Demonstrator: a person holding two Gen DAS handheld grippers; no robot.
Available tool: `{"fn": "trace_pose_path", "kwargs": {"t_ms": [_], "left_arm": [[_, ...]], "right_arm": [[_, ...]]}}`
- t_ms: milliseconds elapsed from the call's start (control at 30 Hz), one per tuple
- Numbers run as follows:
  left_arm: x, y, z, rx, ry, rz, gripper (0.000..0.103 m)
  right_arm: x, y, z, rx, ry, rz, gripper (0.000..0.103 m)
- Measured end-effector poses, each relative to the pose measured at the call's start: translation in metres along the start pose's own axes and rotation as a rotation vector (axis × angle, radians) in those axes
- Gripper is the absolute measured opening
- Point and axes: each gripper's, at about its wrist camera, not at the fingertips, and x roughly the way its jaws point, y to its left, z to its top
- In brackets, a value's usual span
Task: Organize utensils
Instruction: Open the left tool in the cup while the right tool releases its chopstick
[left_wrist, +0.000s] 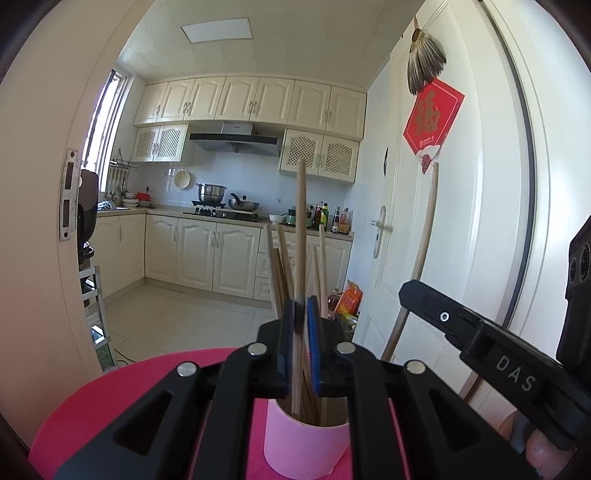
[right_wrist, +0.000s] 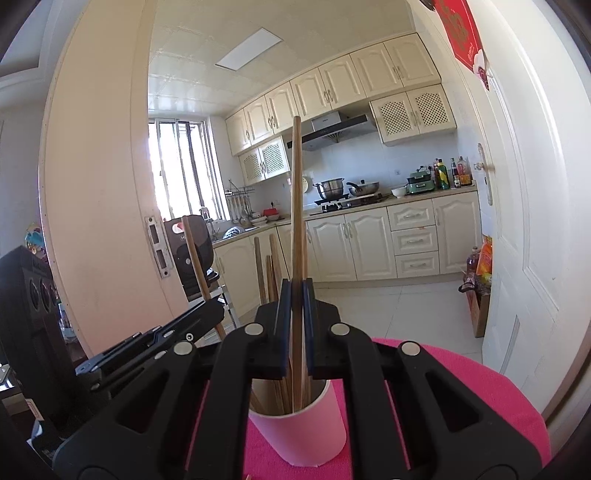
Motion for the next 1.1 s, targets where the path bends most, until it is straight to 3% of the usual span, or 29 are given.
{"fn": "trace_pose_path", "kwargs": {"t_ms": [33, 300, 1100], "left_arm": [[-0.001, 0.000, 0.000, 0.000, 0.011, 0.011, 0.025], [-0.020, -0.003, 0.001, 0.039, 0.007, 0.053, 0.037], [-0.045, -0.004, 0.005, 0.078, 0.044, 0.108, 0.045]], "right_arm": [[-0.001, 0.001, -0.001, -0.003, 0.005, -0.004, 0.007], [-0.003, 0.007, -0.006, -0.014, 0.028, -0.020, 0.007], [-0.011, 0.026, -0.015, -0.055, 0.066, -0.078, 0.009]]}}
